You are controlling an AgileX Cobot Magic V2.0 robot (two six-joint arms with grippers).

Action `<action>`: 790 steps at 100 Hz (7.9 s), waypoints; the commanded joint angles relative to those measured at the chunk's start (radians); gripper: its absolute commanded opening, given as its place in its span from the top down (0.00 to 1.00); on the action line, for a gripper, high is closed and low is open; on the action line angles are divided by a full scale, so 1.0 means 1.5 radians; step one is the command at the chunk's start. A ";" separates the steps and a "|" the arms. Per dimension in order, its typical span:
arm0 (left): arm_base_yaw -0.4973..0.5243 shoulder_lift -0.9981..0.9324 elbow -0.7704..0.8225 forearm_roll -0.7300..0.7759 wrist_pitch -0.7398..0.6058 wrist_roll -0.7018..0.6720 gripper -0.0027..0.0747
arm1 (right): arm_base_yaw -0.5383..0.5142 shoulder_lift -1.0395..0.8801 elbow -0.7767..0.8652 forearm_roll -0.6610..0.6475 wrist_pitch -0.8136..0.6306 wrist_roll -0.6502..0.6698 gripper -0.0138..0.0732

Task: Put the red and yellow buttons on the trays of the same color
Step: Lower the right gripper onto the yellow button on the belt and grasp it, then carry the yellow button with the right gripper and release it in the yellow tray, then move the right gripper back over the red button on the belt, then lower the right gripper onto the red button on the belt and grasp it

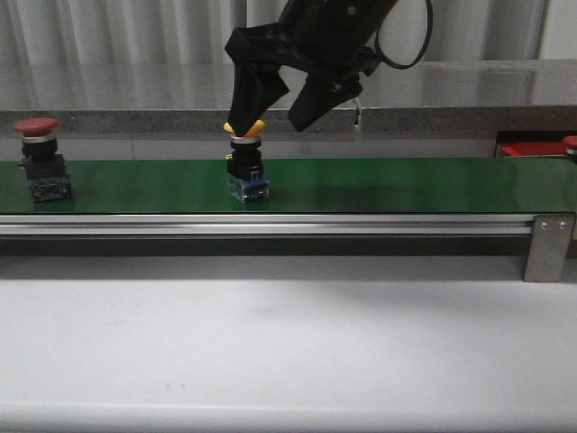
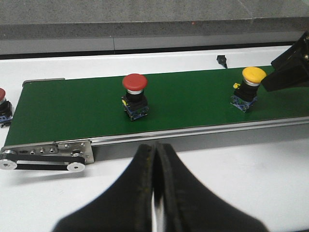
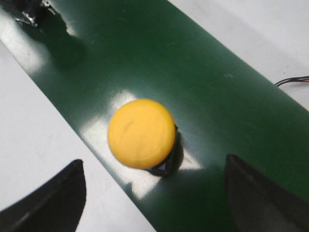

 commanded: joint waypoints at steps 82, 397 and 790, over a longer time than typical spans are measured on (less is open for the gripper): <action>-0.006 0.004 -0.017 -0.014 -0.052 -0.002 0.99 | 0.009 -0.027 -0.022 0.031 -0.075 -0.017 0.83; -0.006 0.004 -0.017 -0.014 -0.052 -0.002 0.99 | -0.630 -0.093 0.296 0.203 -0.240 -0.021 0.34; -0.006 0.005 -0.017 -0.014 -0.052 -0.002 0.99 | -0.147 -0.070 0.032 0.157 0.070 -0.124 0.78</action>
